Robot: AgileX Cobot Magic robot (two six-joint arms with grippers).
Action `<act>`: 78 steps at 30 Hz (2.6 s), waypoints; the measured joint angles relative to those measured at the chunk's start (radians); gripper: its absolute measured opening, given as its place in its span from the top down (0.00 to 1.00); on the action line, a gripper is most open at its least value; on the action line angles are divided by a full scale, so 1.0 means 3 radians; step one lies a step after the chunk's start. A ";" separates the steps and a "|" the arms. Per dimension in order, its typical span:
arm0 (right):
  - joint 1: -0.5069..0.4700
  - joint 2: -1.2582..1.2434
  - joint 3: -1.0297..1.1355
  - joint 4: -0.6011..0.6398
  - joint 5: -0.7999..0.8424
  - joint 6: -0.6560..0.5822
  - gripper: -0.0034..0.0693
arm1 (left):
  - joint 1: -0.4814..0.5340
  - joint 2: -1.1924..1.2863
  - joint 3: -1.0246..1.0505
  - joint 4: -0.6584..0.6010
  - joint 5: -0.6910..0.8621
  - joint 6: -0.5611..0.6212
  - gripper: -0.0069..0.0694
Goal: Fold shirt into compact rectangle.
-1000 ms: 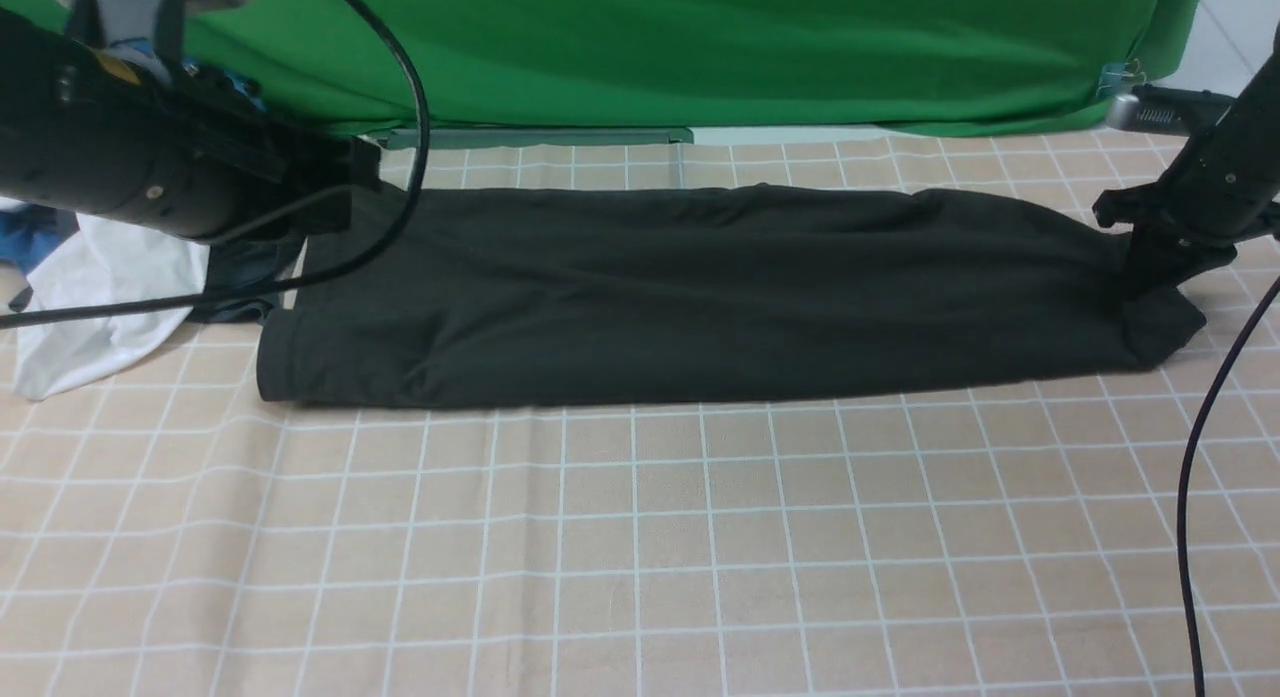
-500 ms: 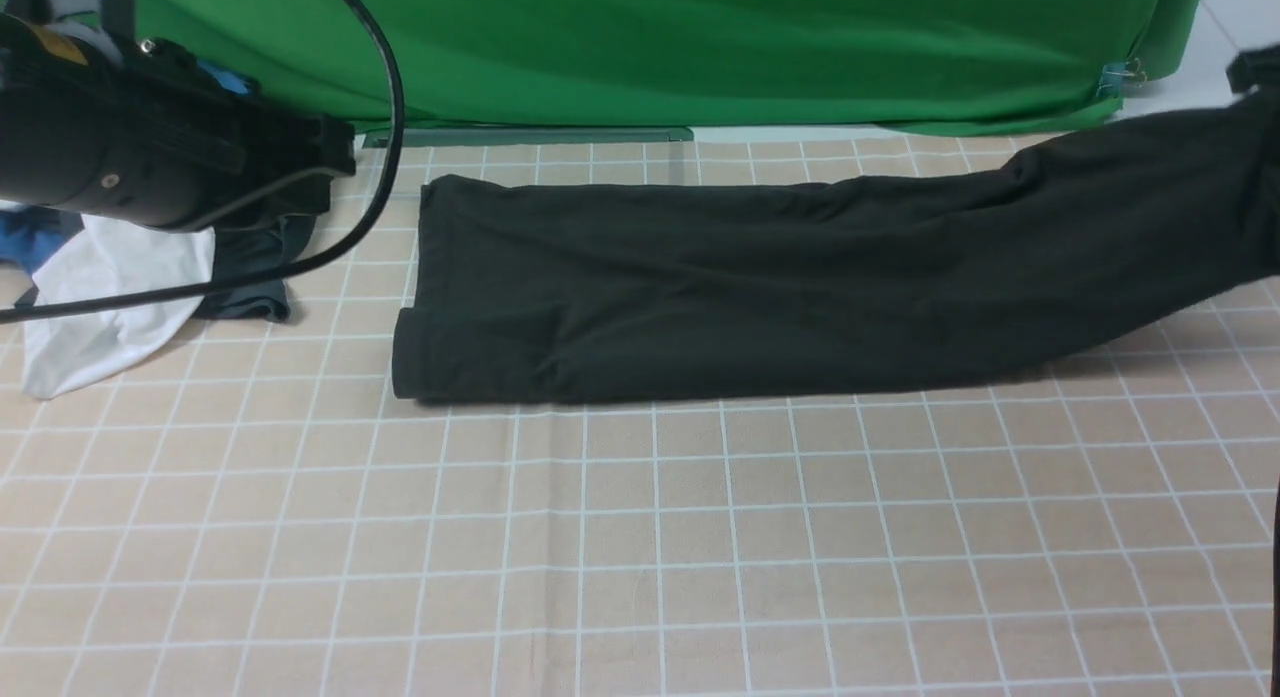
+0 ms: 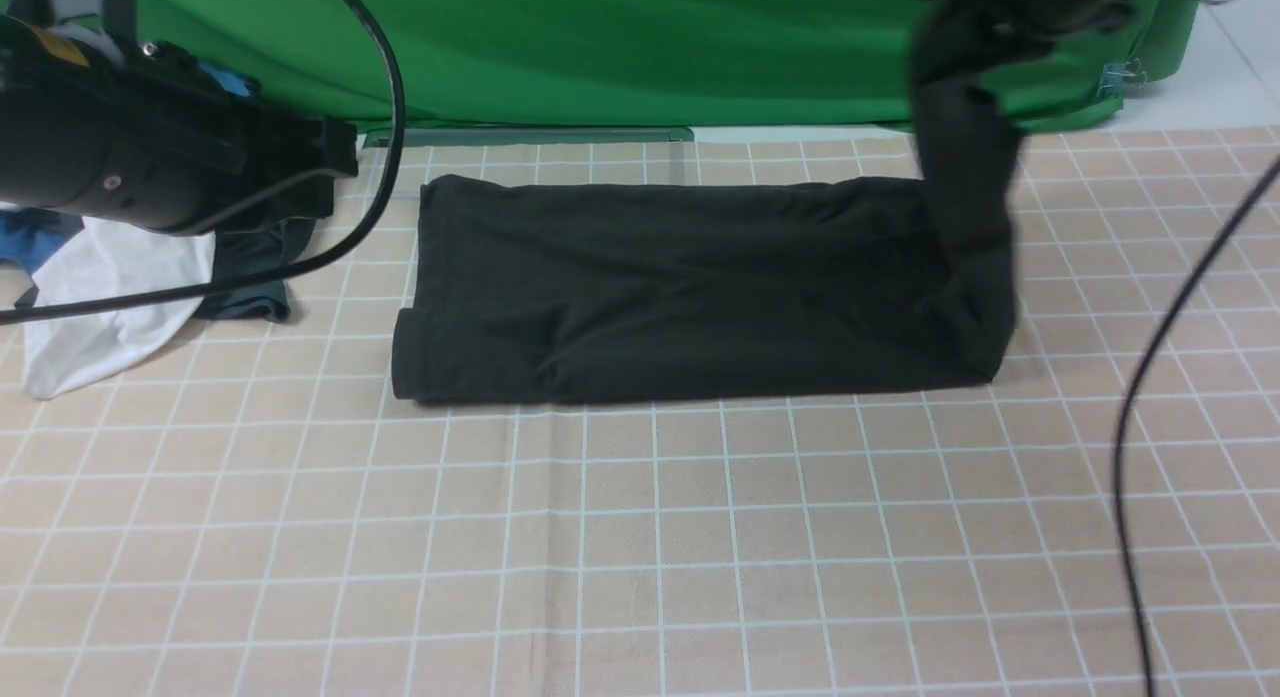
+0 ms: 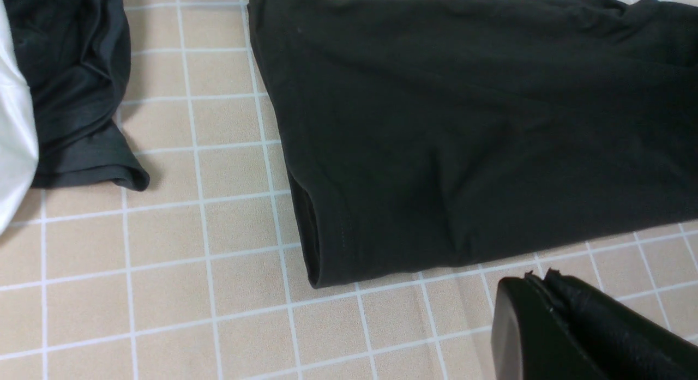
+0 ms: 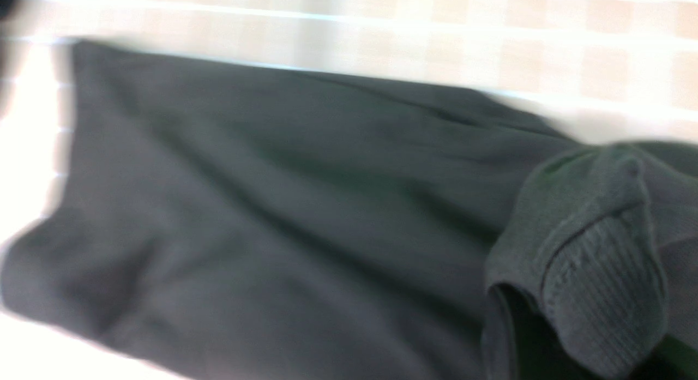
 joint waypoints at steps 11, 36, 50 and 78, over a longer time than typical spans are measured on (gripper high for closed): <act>0.0927 0.0297 -0.0024 0.0347 -0.0780 0.0241 0.78 | 0.0000 0.0000 0.0000 -0.0101 0.0010 0.0000 0.88; 0.1384 0.0864 -0.0091 0.0926 -0.1618 0.0170 0.28 | 0.0000 0.0000 0.0000 -0.0112 0.0092 -0.0001 0.88; 0.0387 0.0413 -0.0968 -0.0173 0.0396 -0.0229 0.88 | 0.0000 0.0566 -0.0183 -0.0401 0.0020 -0.0045 0.88; 0.0136 -0.0162 0.0373 -0.0343 0.0506 -0.0649 0.90 | -0.0008 0.2436 -0.1050 -0.0098 0.0413 -0.0221 0.88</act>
